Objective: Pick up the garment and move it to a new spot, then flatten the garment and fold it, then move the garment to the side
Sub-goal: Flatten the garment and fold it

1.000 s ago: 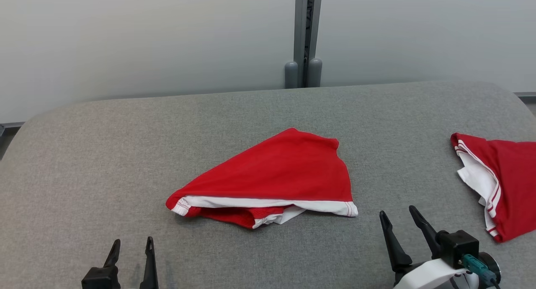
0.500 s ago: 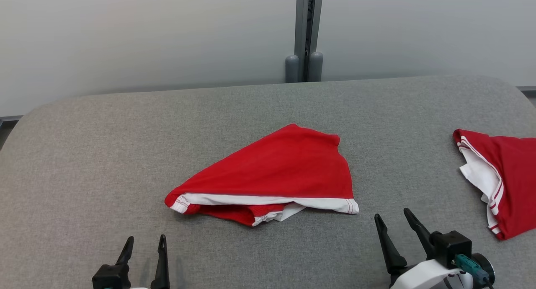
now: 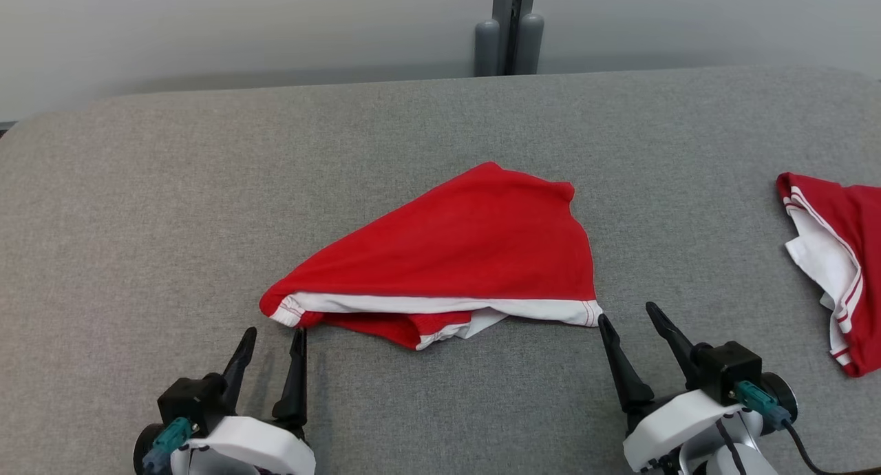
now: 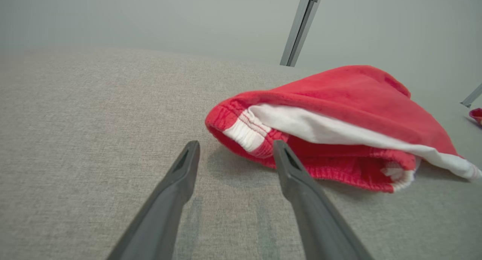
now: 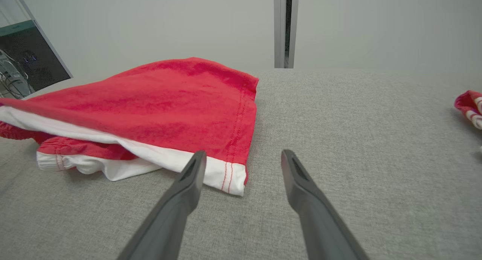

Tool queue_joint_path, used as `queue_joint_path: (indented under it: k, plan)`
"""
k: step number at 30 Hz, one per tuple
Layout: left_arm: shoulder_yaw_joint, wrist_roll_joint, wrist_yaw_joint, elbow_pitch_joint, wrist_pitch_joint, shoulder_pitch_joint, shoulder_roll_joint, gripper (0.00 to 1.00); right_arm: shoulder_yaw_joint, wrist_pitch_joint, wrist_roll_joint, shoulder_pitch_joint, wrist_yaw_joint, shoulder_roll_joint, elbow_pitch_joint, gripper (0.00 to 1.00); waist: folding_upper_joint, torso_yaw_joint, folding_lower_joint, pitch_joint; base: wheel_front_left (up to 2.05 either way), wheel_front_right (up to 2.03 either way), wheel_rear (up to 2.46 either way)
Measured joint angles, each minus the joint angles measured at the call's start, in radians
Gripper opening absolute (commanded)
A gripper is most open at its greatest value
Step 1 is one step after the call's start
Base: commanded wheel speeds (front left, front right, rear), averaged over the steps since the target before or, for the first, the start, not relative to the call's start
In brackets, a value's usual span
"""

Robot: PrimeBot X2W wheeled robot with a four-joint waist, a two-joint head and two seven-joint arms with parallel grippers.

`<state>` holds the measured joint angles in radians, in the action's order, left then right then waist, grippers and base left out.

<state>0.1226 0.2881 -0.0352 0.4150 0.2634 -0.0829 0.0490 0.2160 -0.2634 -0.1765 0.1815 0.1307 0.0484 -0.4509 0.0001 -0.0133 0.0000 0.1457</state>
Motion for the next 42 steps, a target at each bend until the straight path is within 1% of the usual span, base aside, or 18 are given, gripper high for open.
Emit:
queue_joint_path:
  k: [5,8,20,21,22,23,24,28,32,38,40,42]
  plan:
    - [0.014,0.066,-0.033,0.000,0.000,-0.026,0.000,1.00,0.000,0.000,0.007,0.015,0.000,0.000,0.001,1.00,0.0000,-0.004,0.0000,0.032,0.00,0.00,0.00]
    - [0.015,0.110,-0.044,0.001,0.000,-0.030,0.001,1.00,-0.001,0.000,0.009,0.018,0.000,0.000,0.001,1.00,0.0000,-0.008,-0.0001,0.044,0.00,0.00,0.00]
    - [0.011,0.161,-0.071,-0.005,0.000,-0.051,0.000,1.00,-0.002,0.000,0.018,0.035,0.000,0.000,0.001,1.00,0.0000,-0.023,0.0000,0.071,0.00,0.00,0.00]
    - [0.011,0.169,-0.072,-0.007,0.000,-0.051,0.000,0.97,-0.003,0.000,0.018,0.035,0.000,0.000,0.002,1.00,0.0000,-0.025,0.0000,0.073,0.00,0.00,0.00]
    - [0.011,0.178,-0.074,-0.008,0.000,-0.053,-0.001,0.51,-0.003,0.000,0.018,0.036,0.000,0.000,0.004,1.00,0.0000,-0.026,0.0000,0.075,0.00,0.00,0.00]
    - [0.010,0.181,-0.074,-0.010,0.000,-0.055,0.000,0.31,-0.004,0.000,0.018,0.037,0.000,0.000,0.005,1.00,0.0000,-0.027,0.0000,0.078,0.00,0.00,0.00]
    - [0.009,0.181,-0.076,-0.013,0.000,-0.059,0.000,0.00,-0.005,0.000,0.018,0.039,0.000,0.000,0.005,1.00,-0.0001,-0.028,-0.0001,0.080,0.00,0.00,0.00]
    - [-0.002,0.170,-0.077,-0.032,0.000,-0.066,-0.001,0.00,-0.002,0.000,0.007,0.040,0.000,0.000,0.005,1.00,0.0000,-0.025,0.0000,0.087,0.00,0.00,0.00]
    - [-0.005,0.153,-0.077,-0.041,0.000,-0.066,0.000,0.00,0.026,0.000,-0.018,0.051,0.000,0.000,-0.012,1.00,0.0000,-0.015,0.0000,0.092,0.00,0.00,0.00]
    - [0.002,0.143,-0.078,-0.037,0.000,-0.068,0.000,0.00,0.061,0.000,-0.058,0.079,0.000,0.000,-0.063,1.00,0.0000,0.000,0.0000,0.102,0.00,0.00,0.00]
    - [0.006,0.141,-0.078,-0.038,0.000,-0.071,0.000,0.00,0.067,0.000,-0.062,0.093,0.000,0.000,-0.085,0.91,0.0000,0.005,0.0000,0.106,0.00,0.00,0.00]
    - [0.011,0.137,-0.078,-0.038,0.000,-0.074,0.000,0.00,0.077,0.000,-0.066,0.108,0.000,0.000,-0.109,0.75,0.0000,0.008,0.0000,0.110,0.00,0.00,0.00]
